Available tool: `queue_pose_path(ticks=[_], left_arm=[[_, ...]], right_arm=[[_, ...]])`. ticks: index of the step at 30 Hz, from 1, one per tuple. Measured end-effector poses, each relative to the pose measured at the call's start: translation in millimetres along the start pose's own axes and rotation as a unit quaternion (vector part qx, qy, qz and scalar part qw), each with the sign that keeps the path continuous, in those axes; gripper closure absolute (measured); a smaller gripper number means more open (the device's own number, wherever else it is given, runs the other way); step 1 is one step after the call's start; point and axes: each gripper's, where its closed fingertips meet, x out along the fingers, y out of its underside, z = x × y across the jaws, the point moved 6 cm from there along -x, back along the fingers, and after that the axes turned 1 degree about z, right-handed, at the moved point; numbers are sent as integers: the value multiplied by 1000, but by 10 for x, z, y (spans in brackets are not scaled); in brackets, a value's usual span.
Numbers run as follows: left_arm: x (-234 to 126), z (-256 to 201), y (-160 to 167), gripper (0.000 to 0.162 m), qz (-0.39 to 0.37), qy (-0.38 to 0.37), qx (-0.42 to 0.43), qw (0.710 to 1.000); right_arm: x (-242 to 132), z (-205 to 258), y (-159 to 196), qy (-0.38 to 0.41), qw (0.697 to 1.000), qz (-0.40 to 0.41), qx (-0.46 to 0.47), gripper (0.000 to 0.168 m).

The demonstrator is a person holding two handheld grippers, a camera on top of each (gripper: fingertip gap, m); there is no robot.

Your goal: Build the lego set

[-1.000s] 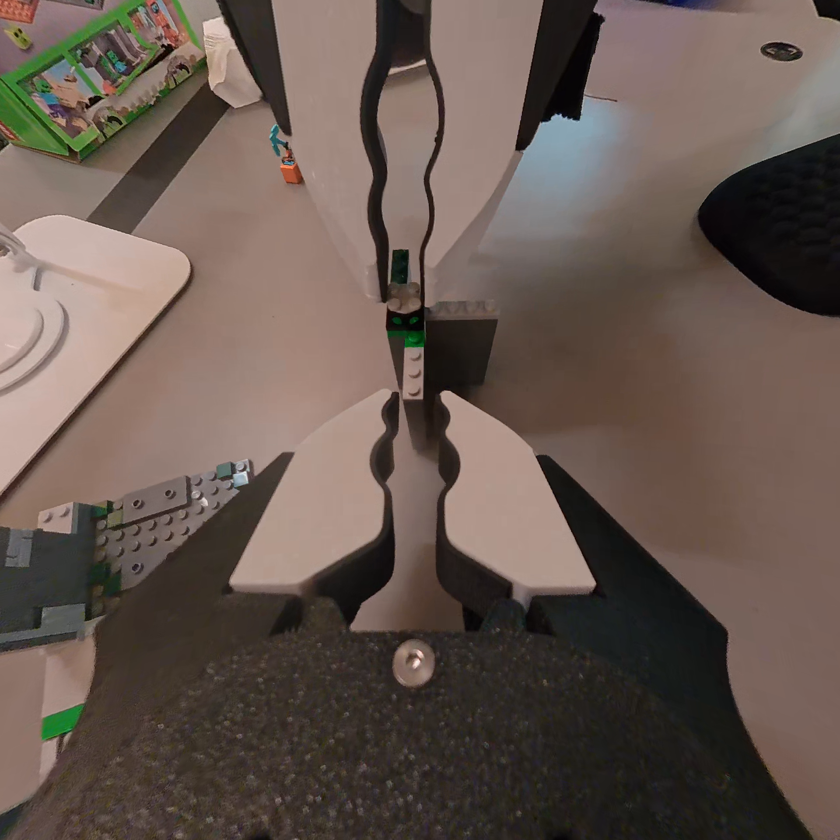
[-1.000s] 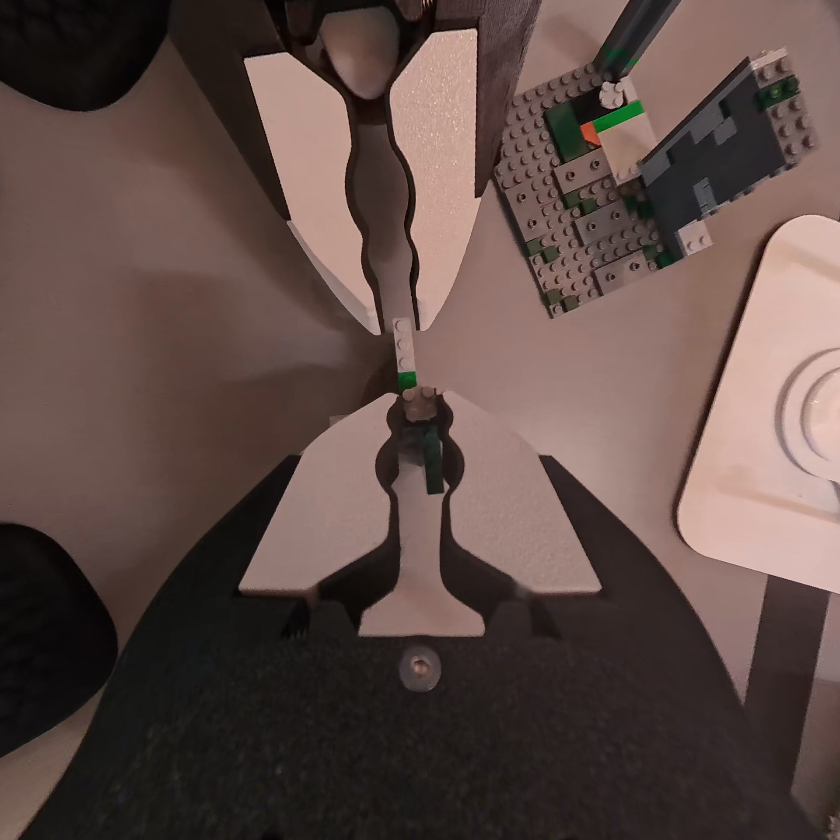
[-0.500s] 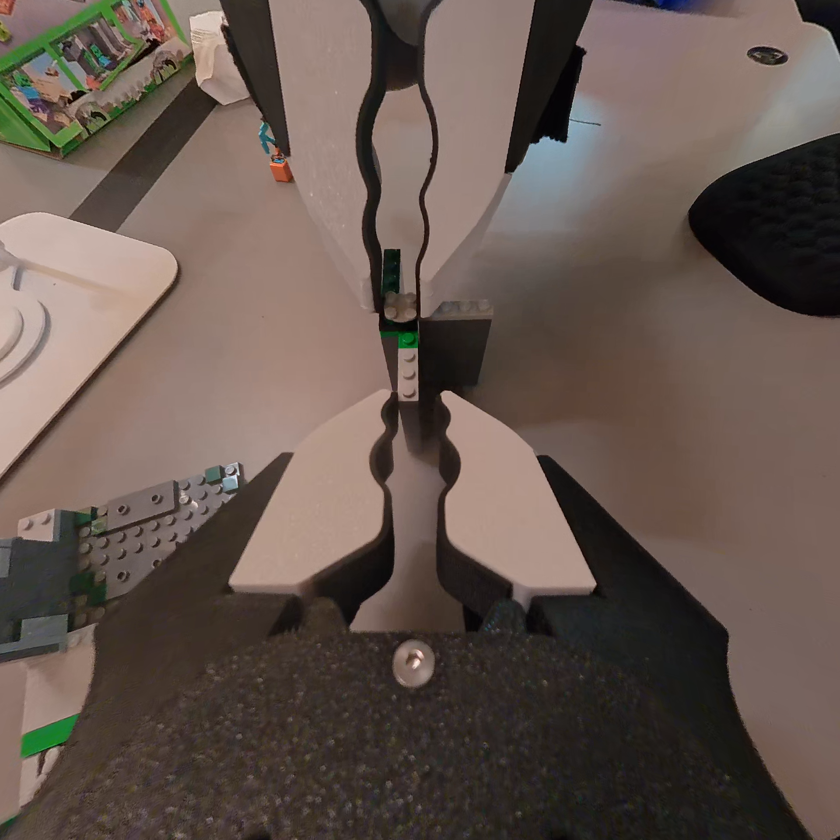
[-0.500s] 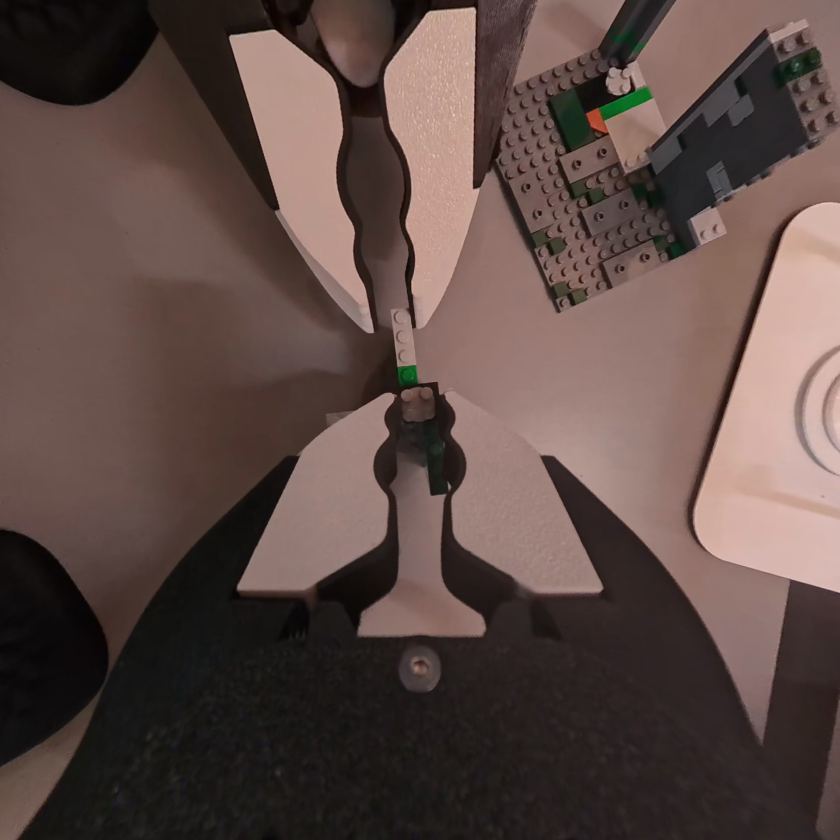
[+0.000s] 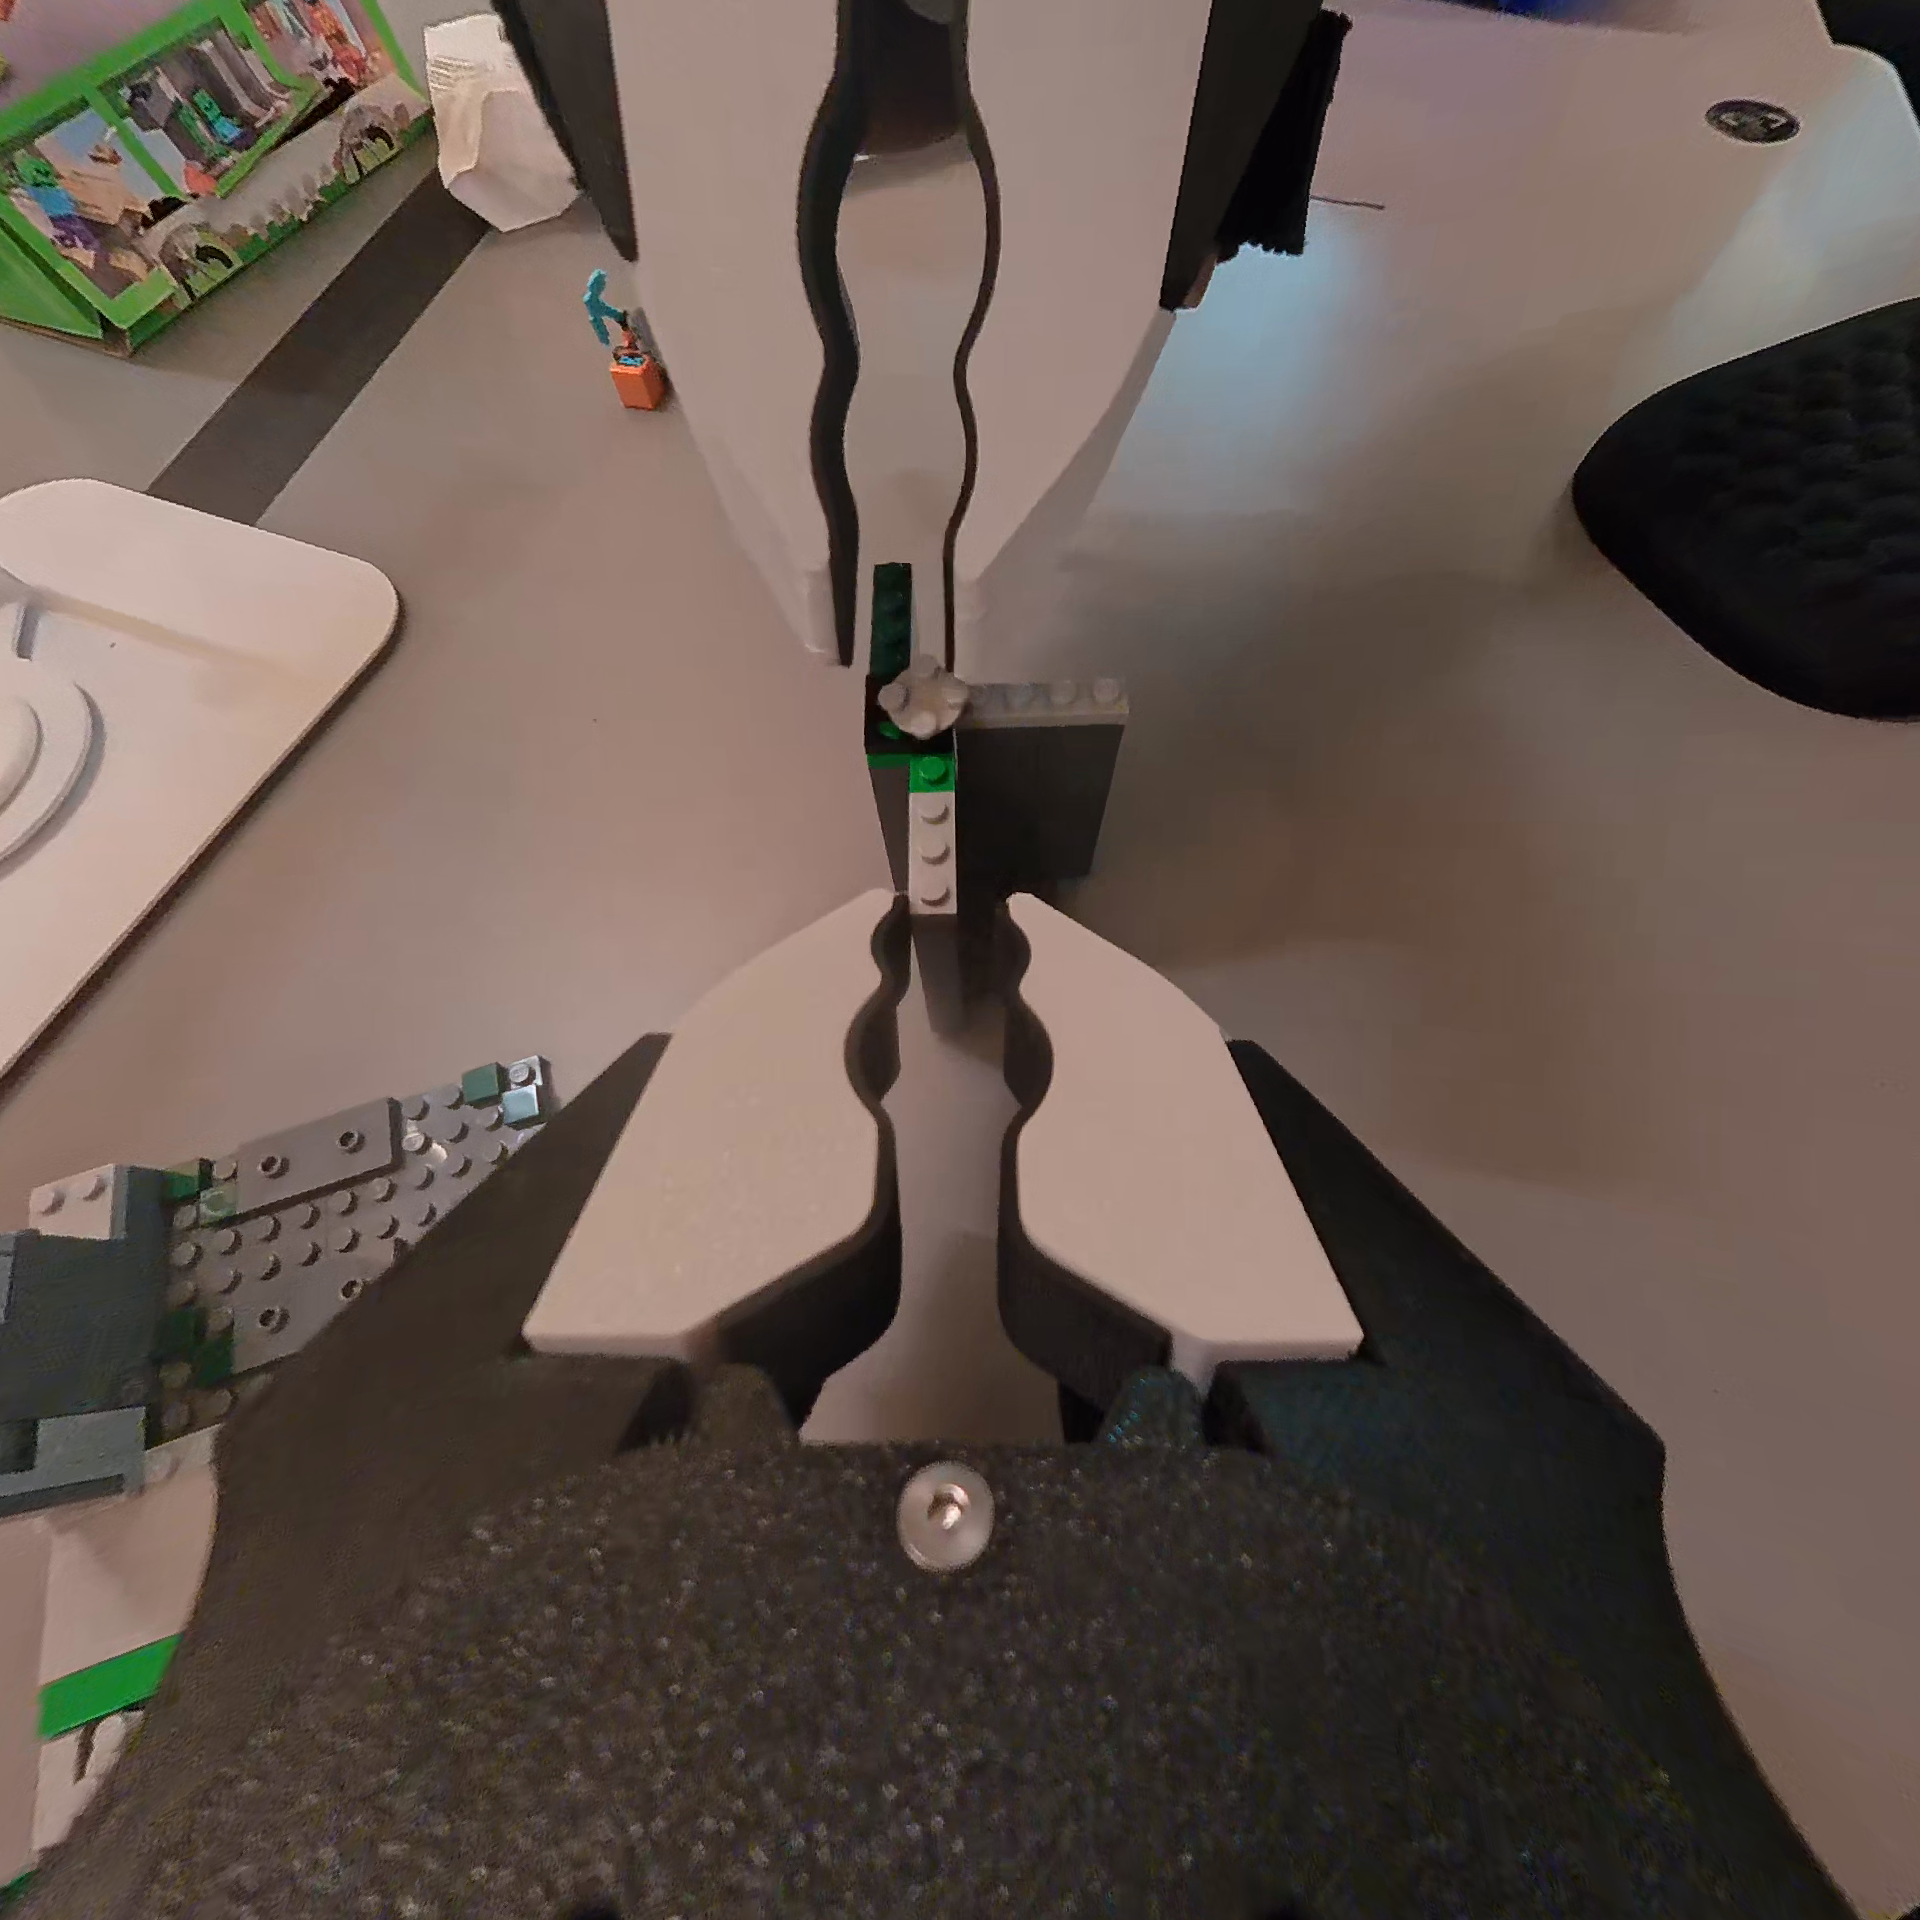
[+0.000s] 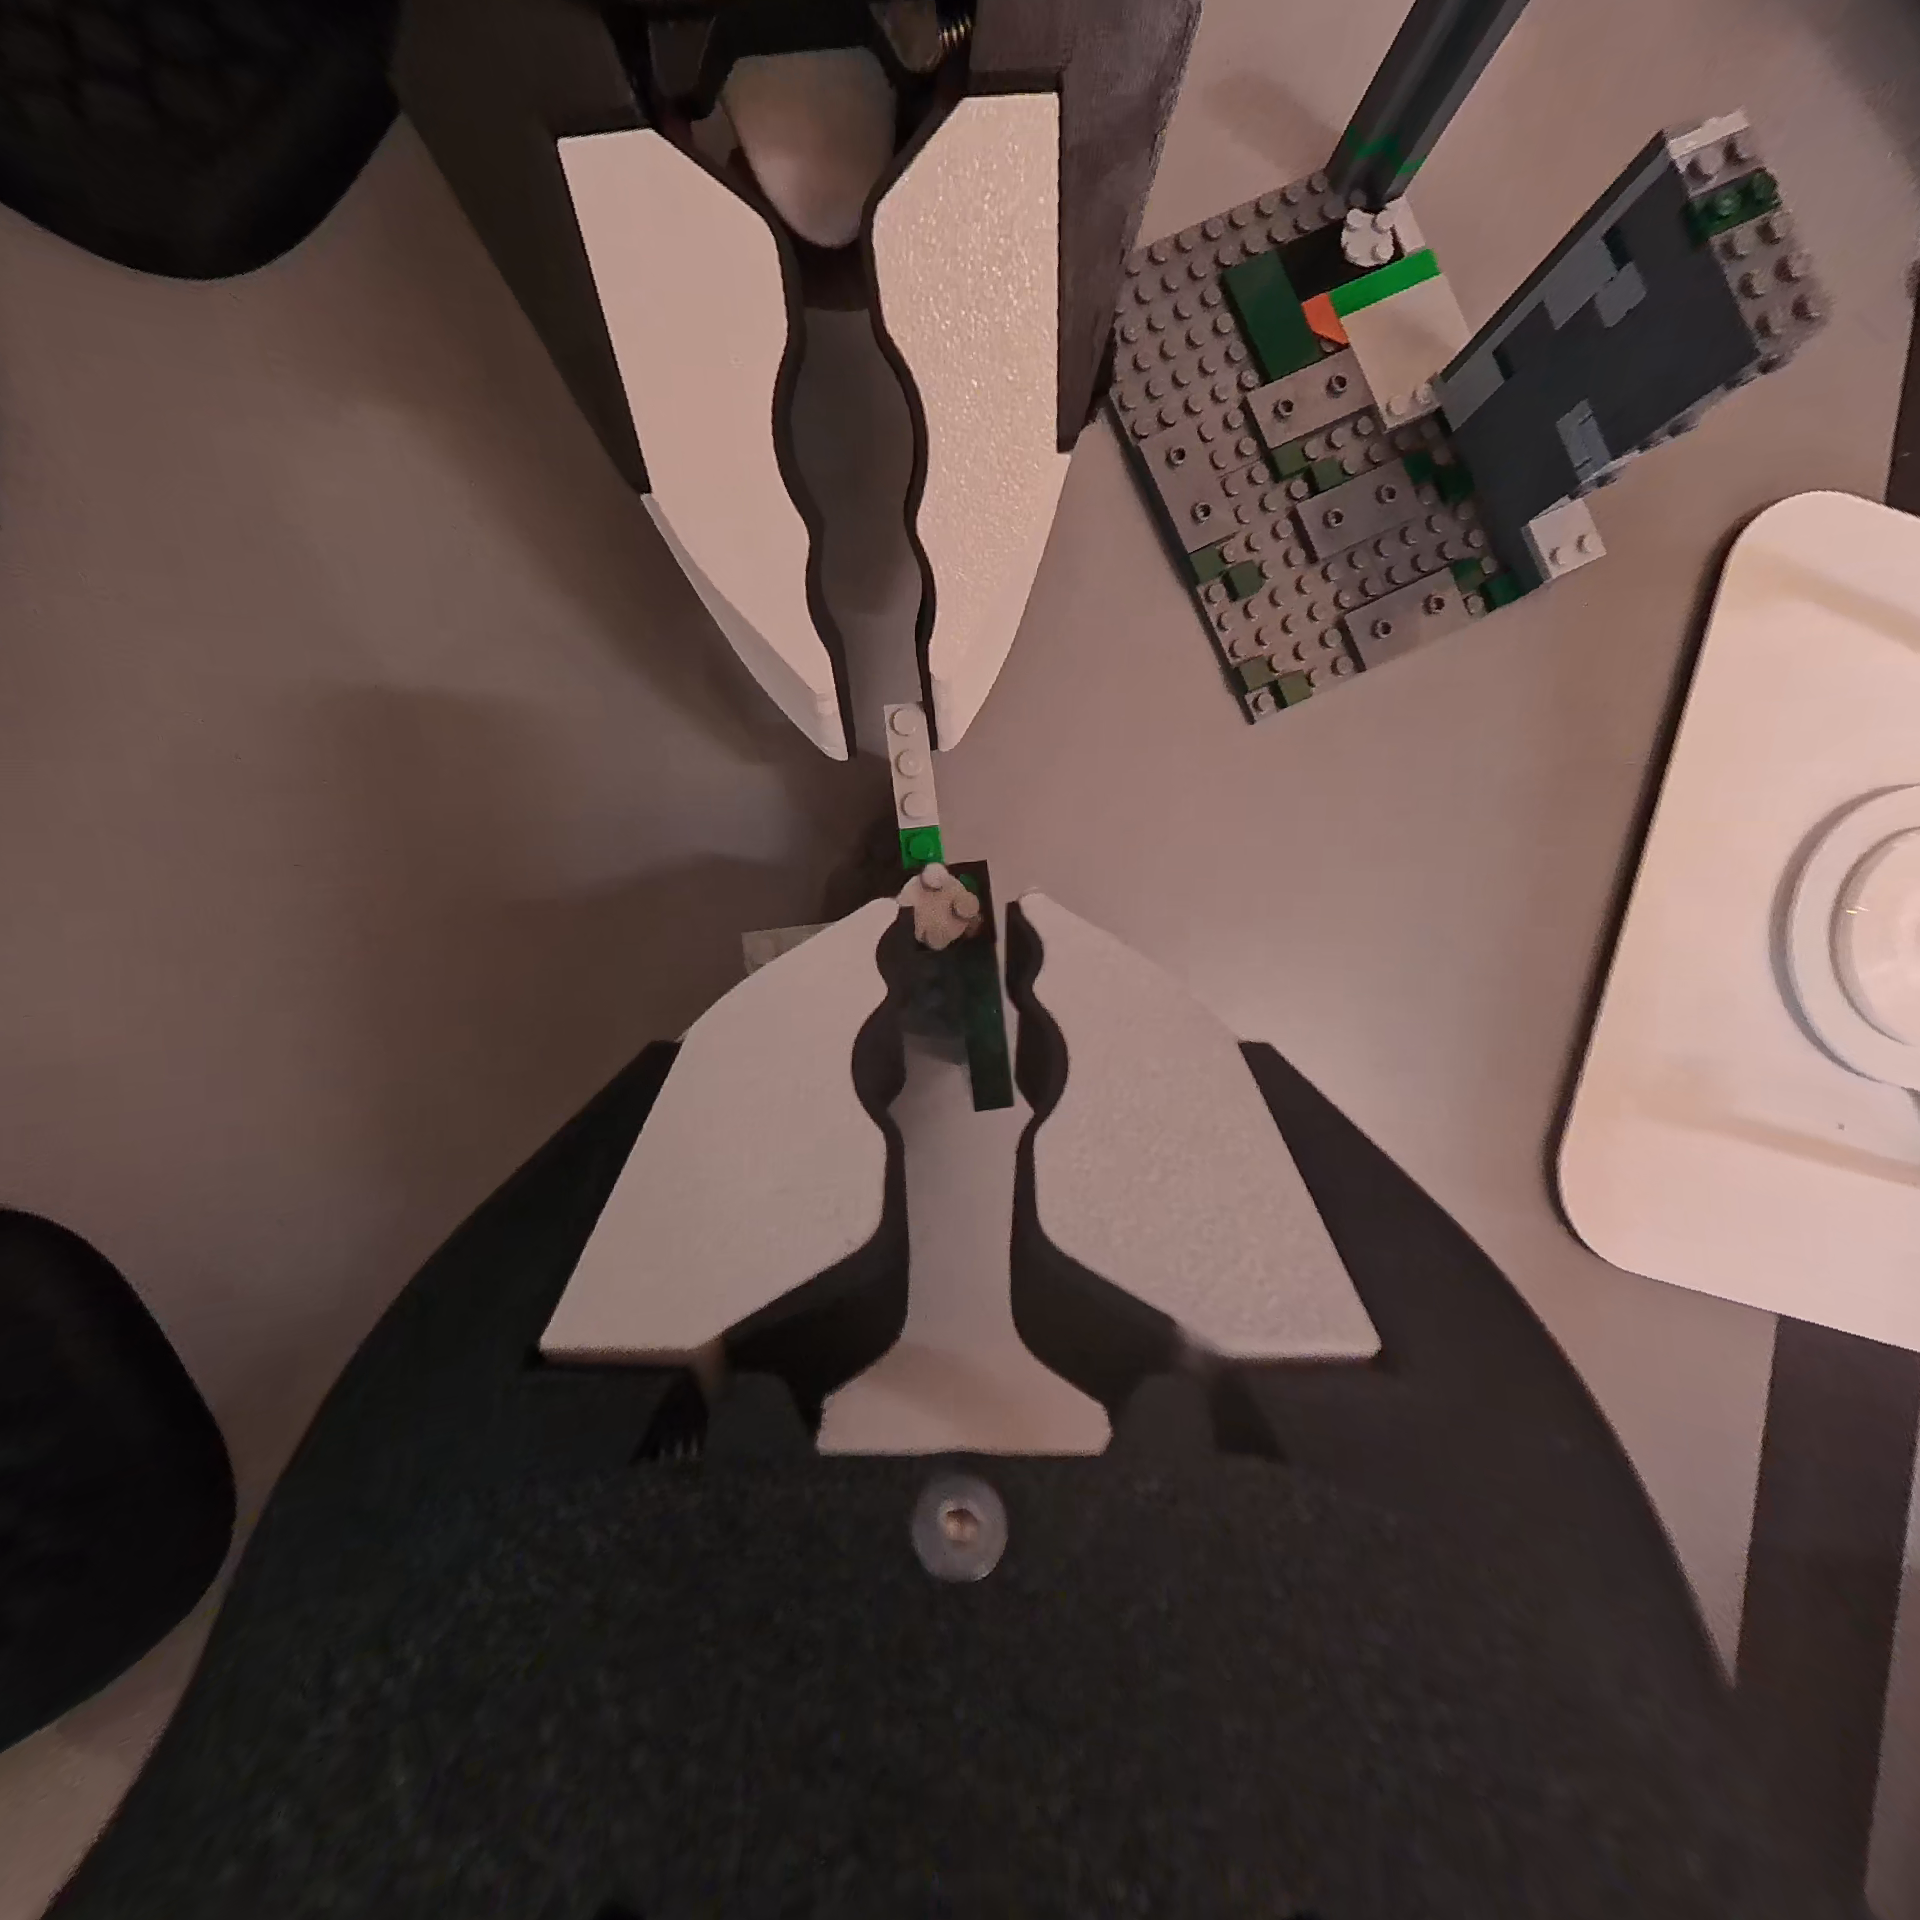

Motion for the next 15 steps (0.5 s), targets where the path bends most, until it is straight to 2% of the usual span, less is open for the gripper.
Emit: queue_pose_path(ticks=[6,15], left_arm=[[2,0,8,147,1,2,0,1000],[4,-1,14,147,2,4,-1,1000]], right_arm=[[-16,46,-12,-7,1000,-3,-10,162],[44,20,9,-7,1000,10,-10,163]])
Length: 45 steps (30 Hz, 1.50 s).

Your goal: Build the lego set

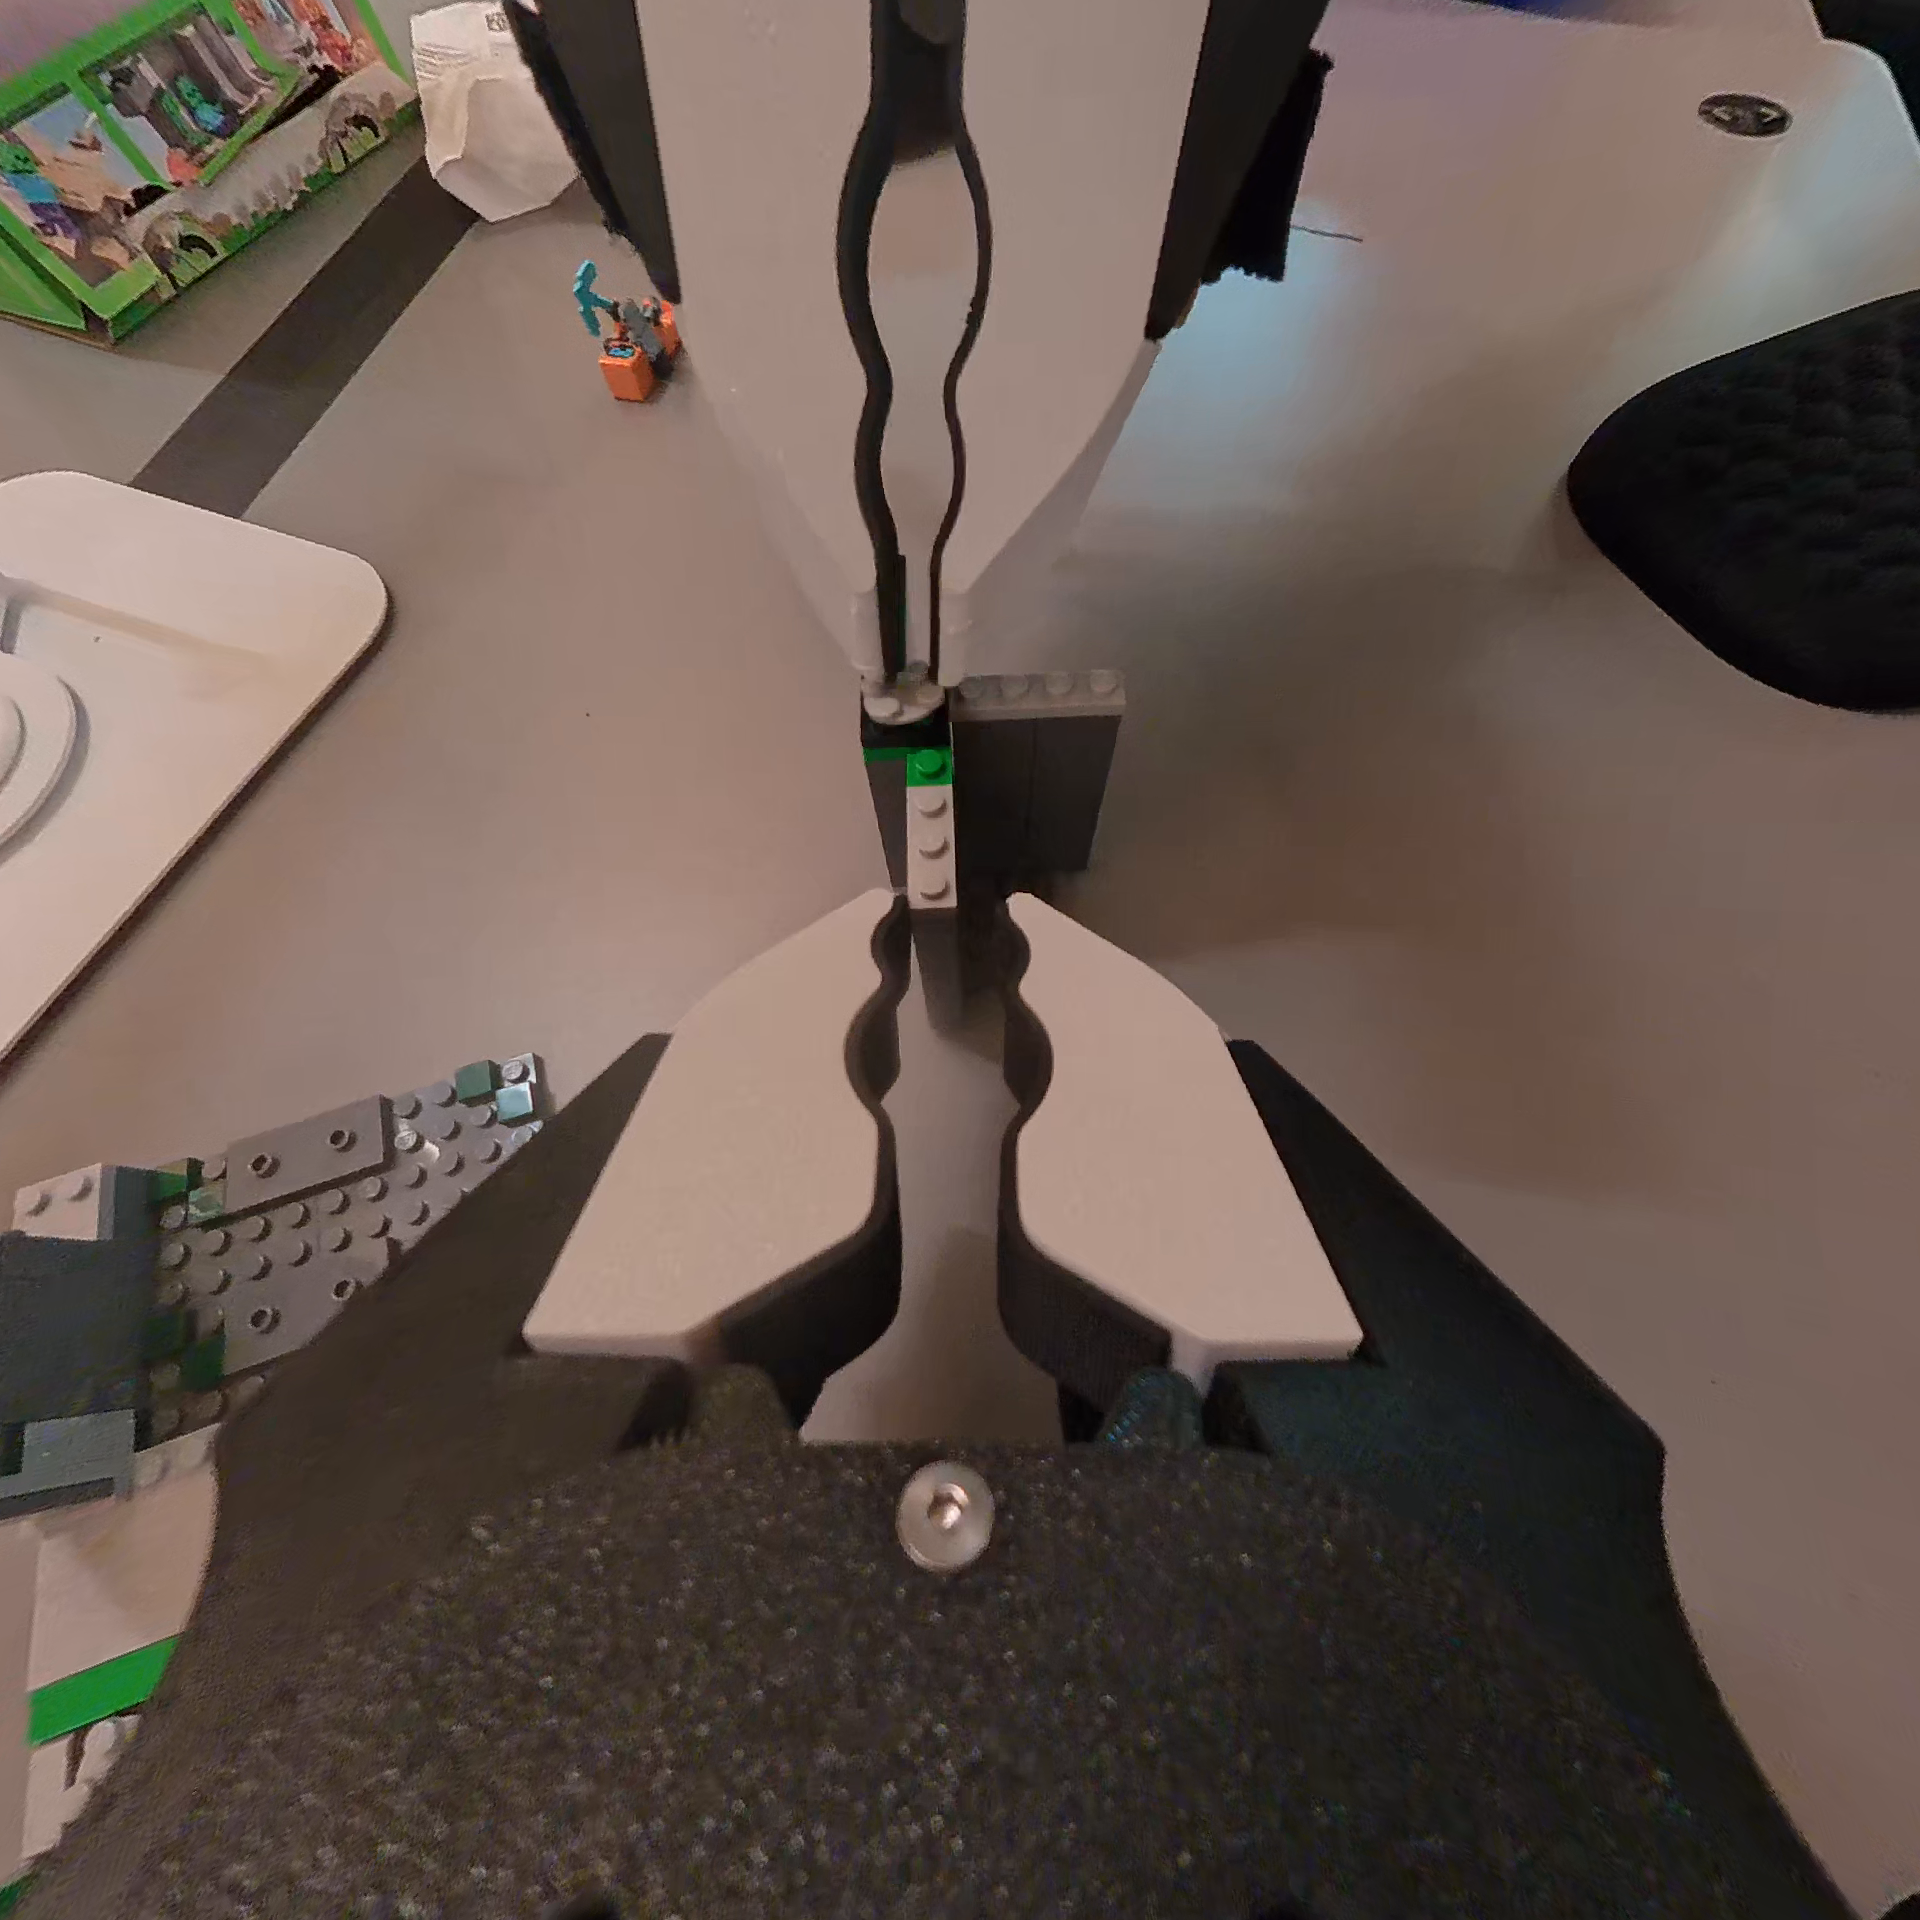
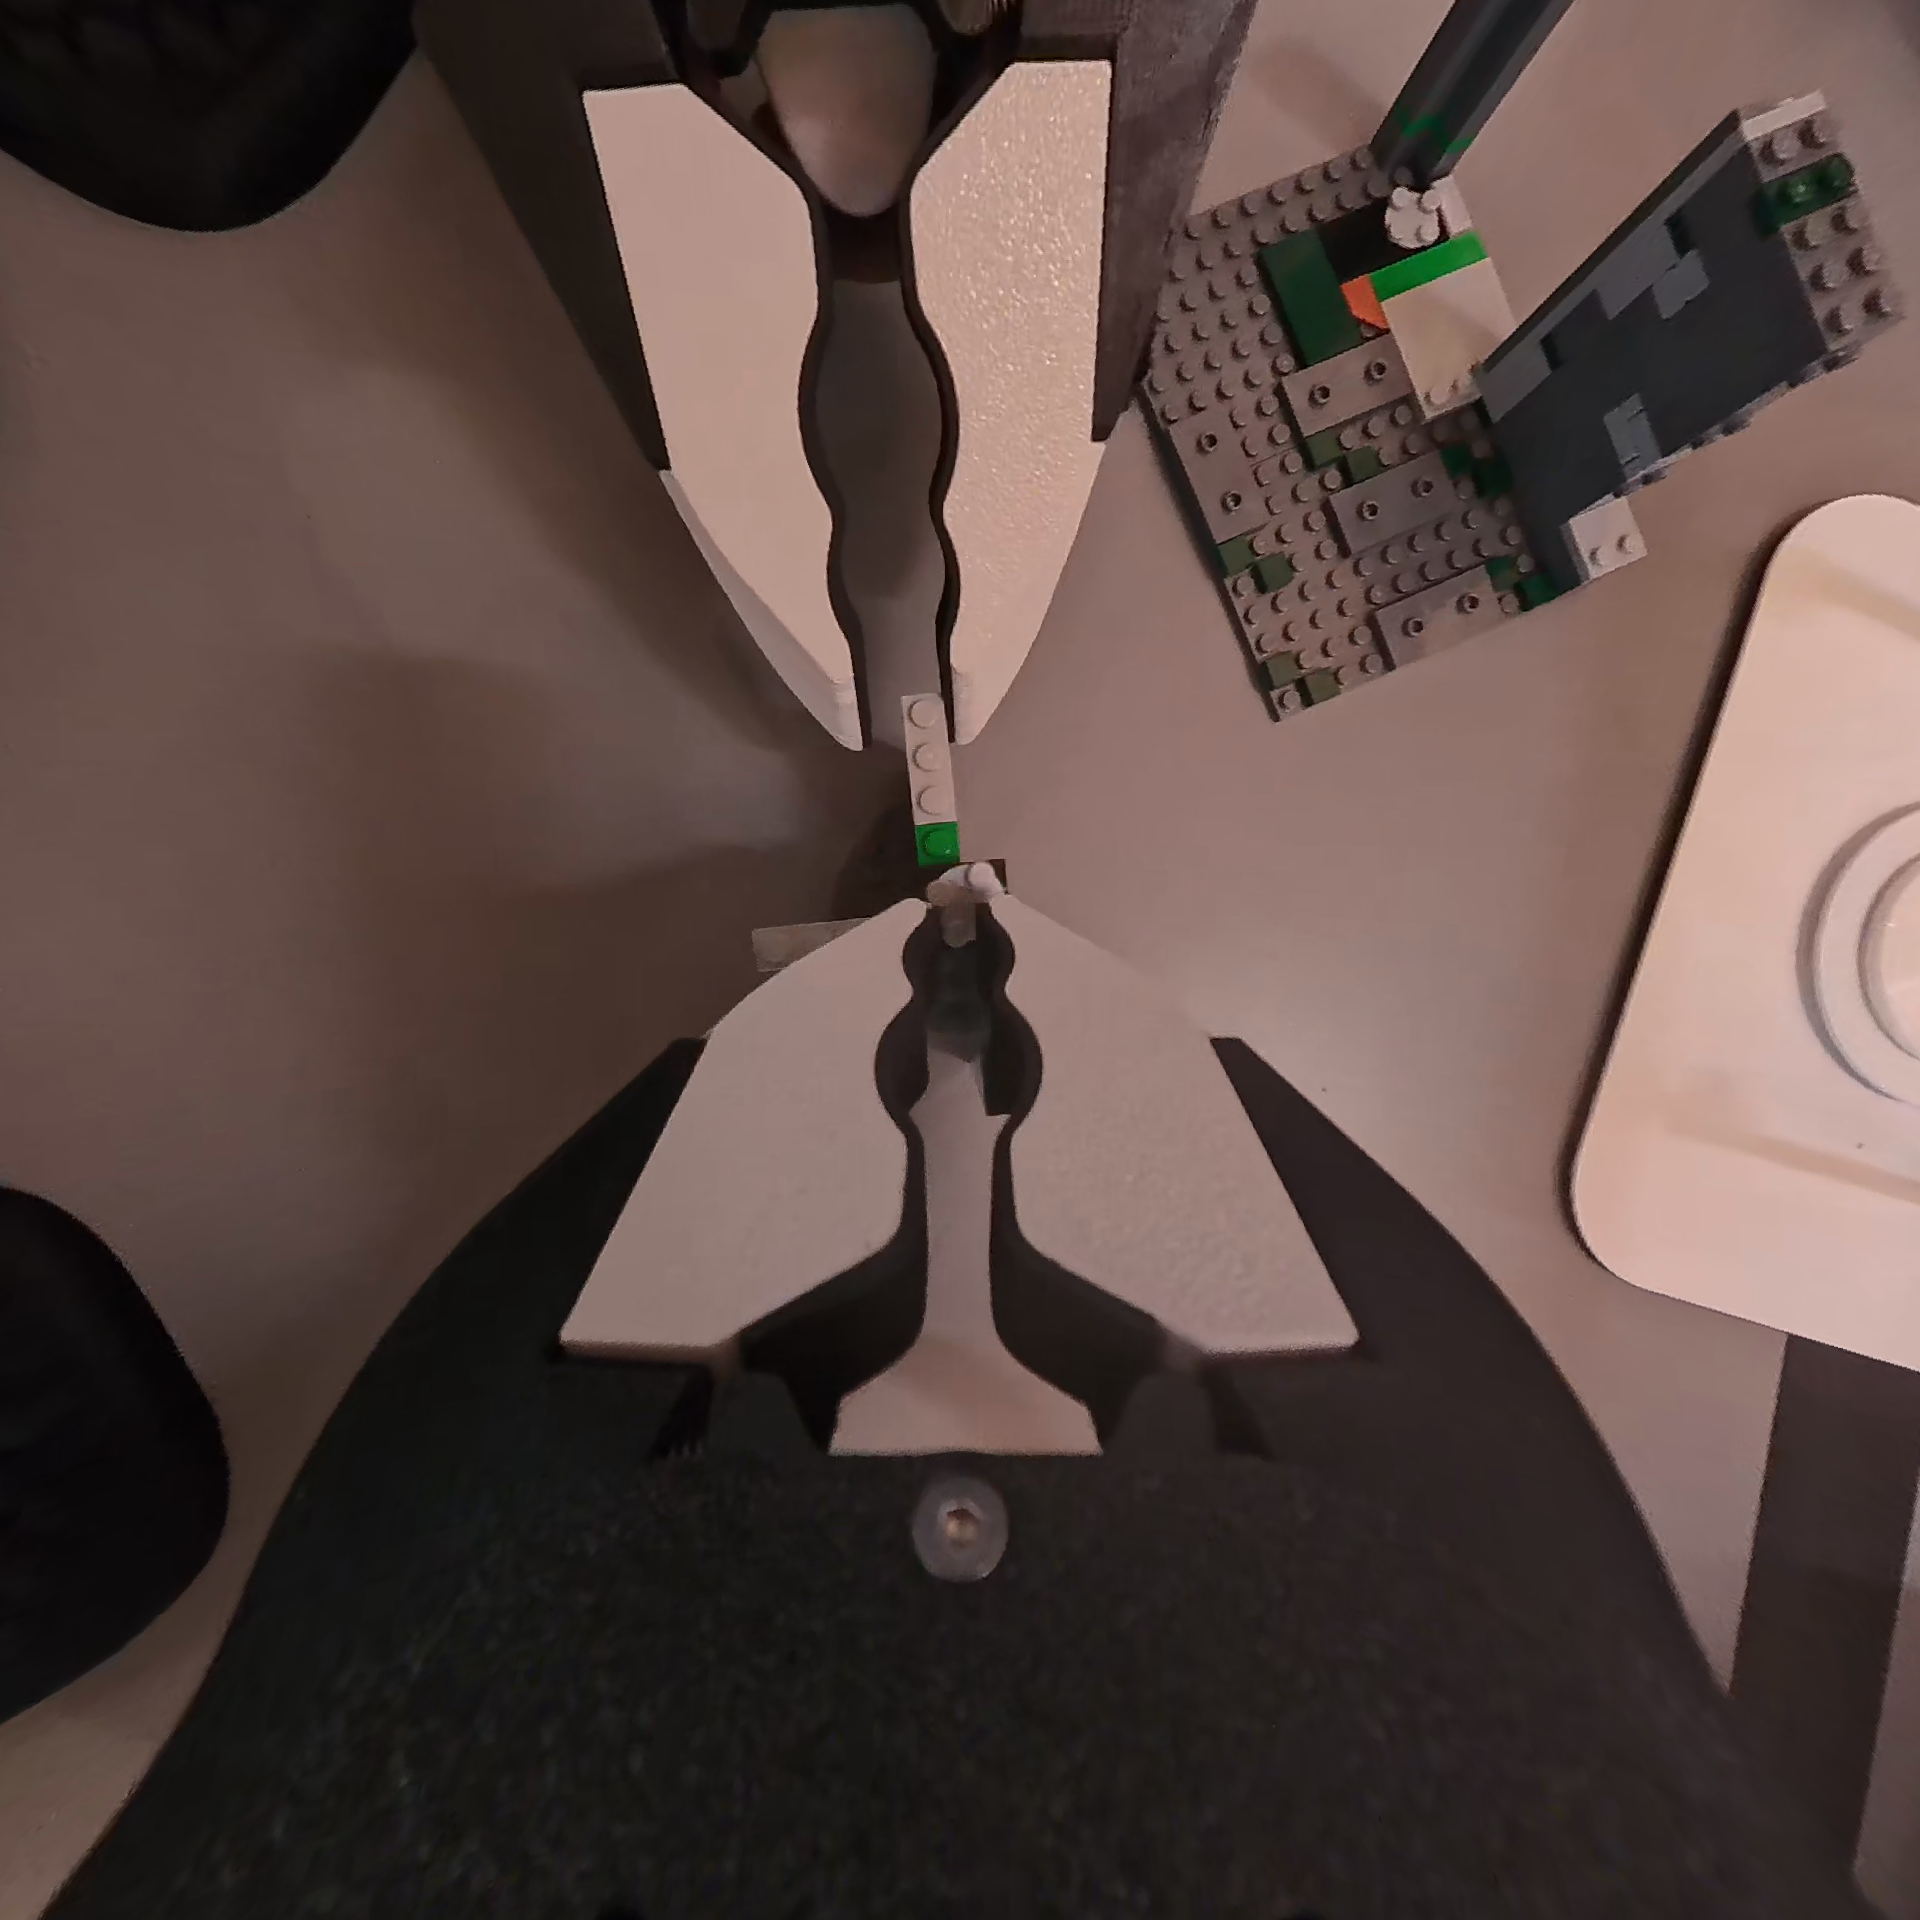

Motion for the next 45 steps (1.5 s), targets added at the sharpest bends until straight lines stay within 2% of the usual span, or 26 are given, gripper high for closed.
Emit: queue_pose_path(ticks=[14,18,31,45], left_arm=[[5,-2,2,147,1,2,1,1000],[5,-3,1,147,1,1,1,1000],[14,-7,-2,147,1,2,3,1000],[-5,-5,-11,147,-1,2,5,1000]], right_arm=[[-36,-13,-56,-1,1000,-3,2,163],[21,-21,-50,-1,1000,19,4,168],[22,-28,-122,-14,994,103,-15,168],[-25,-40,-117,-32,993,116,-2,168]])
